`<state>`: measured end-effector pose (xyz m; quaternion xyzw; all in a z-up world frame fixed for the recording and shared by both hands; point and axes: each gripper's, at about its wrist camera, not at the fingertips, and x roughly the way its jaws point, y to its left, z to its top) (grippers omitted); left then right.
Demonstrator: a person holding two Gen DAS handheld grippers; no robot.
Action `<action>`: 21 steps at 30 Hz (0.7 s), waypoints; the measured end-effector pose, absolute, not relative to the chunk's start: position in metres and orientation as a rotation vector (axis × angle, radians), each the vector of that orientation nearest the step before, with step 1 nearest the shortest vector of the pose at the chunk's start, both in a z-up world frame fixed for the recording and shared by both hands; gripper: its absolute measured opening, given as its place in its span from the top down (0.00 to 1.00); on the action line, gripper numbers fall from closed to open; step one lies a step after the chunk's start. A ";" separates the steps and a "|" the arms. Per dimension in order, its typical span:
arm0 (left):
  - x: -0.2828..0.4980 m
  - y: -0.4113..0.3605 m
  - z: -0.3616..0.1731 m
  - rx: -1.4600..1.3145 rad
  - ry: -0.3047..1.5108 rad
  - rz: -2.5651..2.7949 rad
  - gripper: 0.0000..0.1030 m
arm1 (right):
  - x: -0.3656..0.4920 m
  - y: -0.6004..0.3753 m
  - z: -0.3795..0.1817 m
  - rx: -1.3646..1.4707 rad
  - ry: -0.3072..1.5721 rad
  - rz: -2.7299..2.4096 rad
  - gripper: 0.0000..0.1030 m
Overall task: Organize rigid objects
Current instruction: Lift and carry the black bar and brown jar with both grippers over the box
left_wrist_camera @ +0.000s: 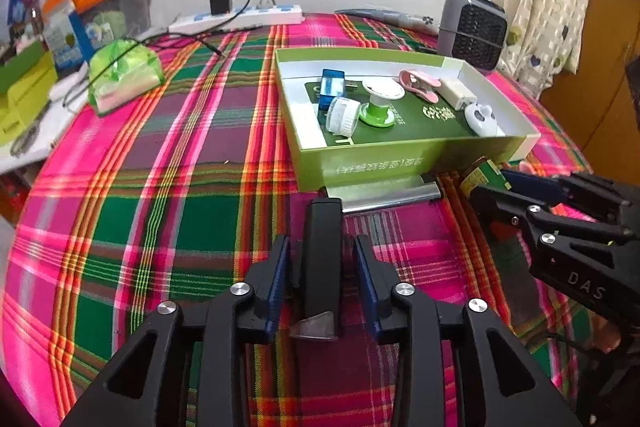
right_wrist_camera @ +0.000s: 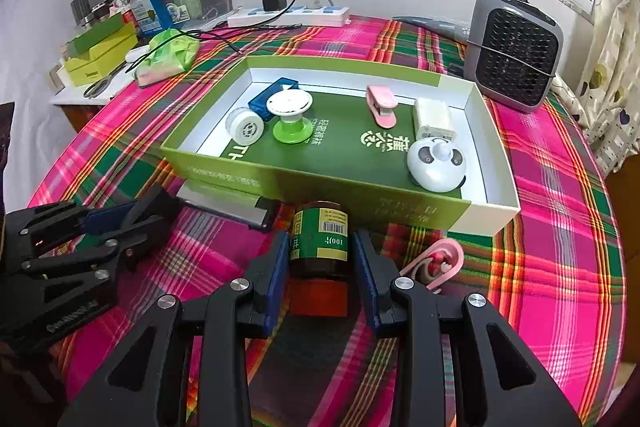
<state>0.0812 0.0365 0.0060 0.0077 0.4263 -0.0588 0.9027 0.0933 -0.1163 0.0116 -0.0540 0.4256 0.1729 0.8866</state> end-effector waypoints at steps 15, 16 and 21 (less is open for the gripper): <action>0.077 0.029 0.005 0.029 0.880 -0.048 0.63 | 0.092 -0.118 0.011 -0.103 0.885 0.355 0.67; 0.078 0.029 0.005 0.030 0.880 -0.049 0.63 | 0.093 -0.118 0.009 -0.099 0.897 0.356 0.67; 0.080 0.031 0.005 0.015 0.880 -0.052 0.63 | 0.095 -0.120 0.001 -0.086 0.915 0.359 0.67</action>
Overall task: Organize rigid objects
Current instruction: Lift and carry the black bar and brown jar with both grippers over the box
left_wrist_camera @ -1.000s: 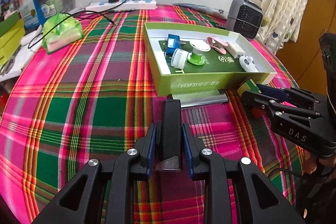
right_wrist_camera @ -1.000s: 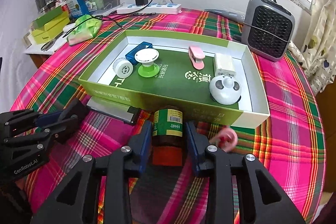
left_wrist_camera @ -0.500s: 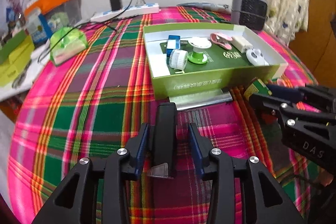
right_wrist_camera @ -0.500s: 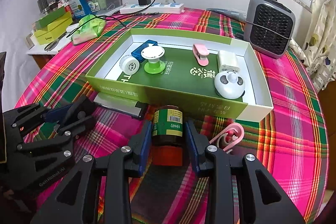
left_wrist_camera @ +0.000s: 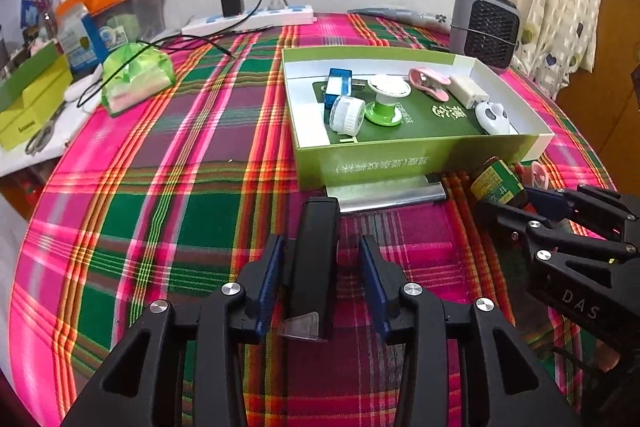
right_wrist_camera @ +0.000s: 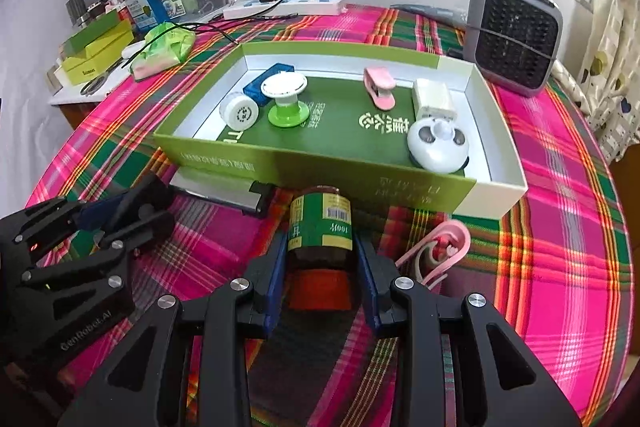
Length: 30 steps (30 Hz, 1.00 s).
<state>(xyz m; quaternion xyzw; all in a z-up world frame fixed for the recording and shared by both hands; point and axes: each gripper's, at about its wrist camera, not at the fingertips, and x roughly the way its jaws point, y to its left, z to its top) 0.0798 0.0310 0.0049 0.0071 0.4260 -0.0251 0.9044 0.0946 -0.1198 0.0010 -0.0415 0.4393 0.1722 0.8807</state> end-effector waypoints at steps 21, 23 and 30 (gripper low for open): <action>0.082 0.044 0.006 -0.058 0.881 -0.050 0.78 | 0.093 -0.125 0.004 -0.064 0.893 0.357 0.68; 0.082 0.044 0.006 -0.058 0.881 -0.049 0.78 | 0.092 -0.126 0.004 -0.061 0.890 0.357 0.68; 0.080 0.045 0.007 -0.056 0.880 -0.046 0.78 | 0.089 -0.126 0.008 -0.057 0.879 0.357 0.68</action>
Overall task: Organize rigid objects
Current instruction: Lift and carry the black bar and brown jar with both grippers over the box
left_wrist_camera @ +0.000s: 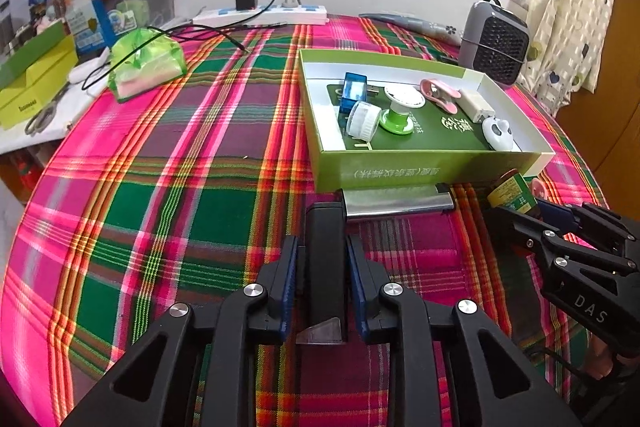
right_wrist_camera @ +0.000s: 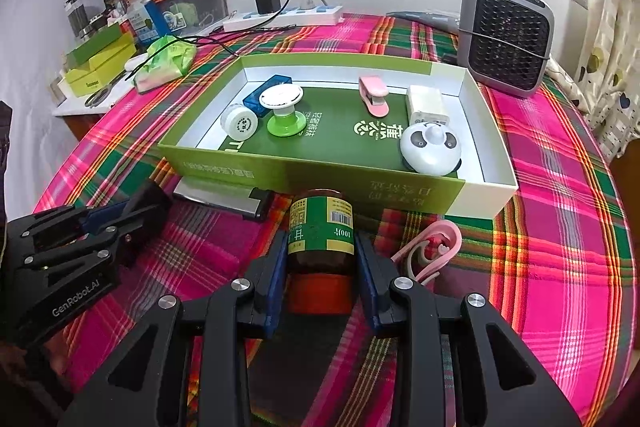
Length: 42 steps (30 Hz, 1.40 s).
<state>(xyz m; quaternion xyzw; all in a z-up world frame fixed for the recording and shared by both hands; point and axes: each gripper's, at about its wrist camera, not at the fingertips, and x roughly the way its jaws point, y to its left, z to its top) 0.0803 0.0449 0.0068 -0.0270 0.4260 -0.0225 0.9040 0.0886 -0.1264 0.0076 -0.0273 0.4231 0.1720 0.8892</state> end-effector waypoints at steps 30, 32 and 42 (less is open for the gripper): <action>0.097 0.027 0.050 -0.018 0.781 -0.088 0.78 | 0.094 -0.146 0.035 -0.012 0.809 0.335 0.68; 0.100 0.025 0.052 -0.018 0.777 -0.092 0.78 | 0.097 -0.148 0.038 -0.011 0.804 0.331 0.68; 0.118 0.015 0.059 0.003 0.765 -0.113 0.78 | 0.112 -0.156 0.043 -0.004 0.797 0.314 0.68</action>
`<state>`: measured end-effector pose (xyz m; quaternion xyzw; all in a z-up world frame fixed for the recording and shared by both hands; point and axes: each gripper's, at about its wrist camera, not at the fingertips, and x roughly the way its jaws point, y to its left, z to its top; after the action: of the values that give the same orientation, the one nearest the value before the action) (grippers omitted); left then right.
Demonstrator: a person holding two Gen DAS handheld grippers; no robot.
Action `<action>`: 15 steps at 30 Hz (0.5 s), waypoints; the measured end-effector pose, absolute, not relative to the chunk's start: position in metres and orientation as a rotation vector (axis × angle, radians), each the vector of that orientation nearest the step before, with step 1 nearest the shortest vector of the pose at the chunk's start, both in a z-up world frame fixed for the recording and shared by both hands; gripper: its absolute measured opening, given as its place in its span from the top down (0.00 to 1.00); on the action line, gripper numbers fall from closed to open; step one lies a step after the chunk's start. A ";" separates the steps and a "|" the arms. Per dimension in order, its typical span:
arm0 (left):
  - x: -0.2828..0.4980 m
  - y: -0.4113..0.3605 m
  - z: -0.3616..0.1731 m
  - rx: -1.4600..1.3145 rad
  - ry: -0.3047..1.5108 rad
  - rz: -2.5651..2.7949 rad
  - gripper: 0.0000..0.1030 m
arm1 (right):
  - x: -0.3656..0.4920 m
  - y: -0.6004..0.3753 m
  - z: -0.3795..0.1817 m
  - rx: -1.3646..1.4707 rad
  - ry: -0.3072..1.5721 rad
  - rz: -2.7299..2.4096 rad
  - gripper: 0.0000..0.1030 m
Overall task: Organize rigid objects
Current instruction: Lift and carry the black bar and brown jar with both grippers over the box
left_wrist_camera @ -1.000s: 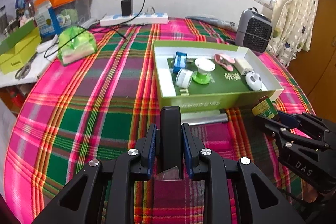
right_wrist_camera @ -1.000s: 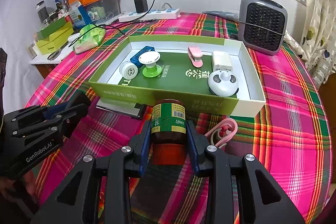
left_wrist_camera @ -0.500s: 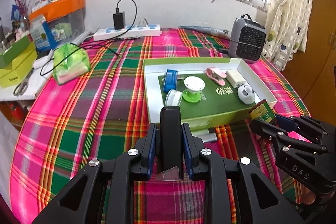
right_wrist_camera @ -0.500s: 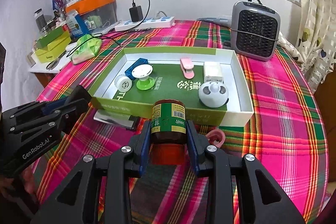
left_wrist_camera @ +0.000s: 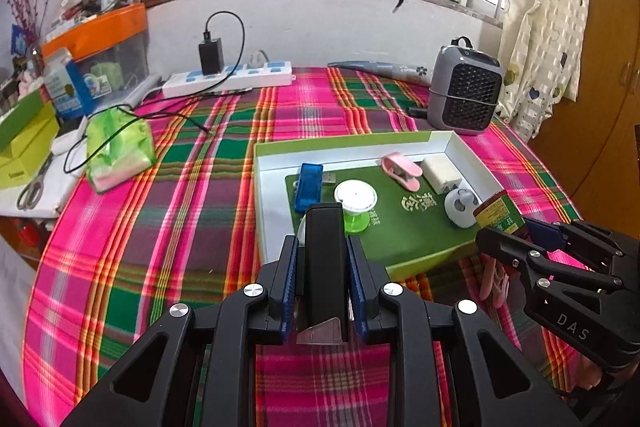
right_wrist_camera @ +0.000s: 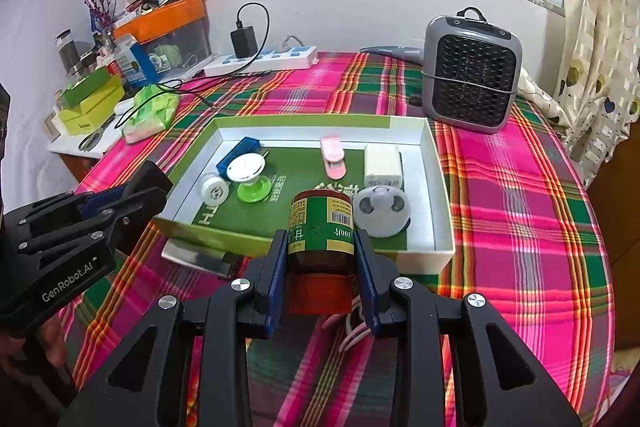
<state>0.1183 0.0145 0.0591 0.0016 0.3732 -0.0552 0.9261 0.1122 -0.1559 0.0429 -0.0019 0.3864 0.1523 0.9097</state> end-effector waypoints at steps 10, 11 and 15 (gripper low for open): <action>0.139 0.009 0.058 -0.002 0.776 -0.126 0.78 | 0.132 -0.163 0.042 0.000 0.809 0.301 0.68; 0.141 0.009 0.058 -0.004 0.777 -0.126 0.78 | 0.134 -0.163 0.042 -0.002 0.809 0.300 0.68; 0.148 0.008 0.056 -0.003 0.783 -0.129 0.78 | 0.142 -0.165 0.041 0.001 0.817 0.298 0.68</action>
<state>0.1480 0.0078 0.0562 -0.0013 0.3813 -0.0628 0.9223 0.1425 -0.1653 0.0412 0.0004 0.3956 0.1444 0.9070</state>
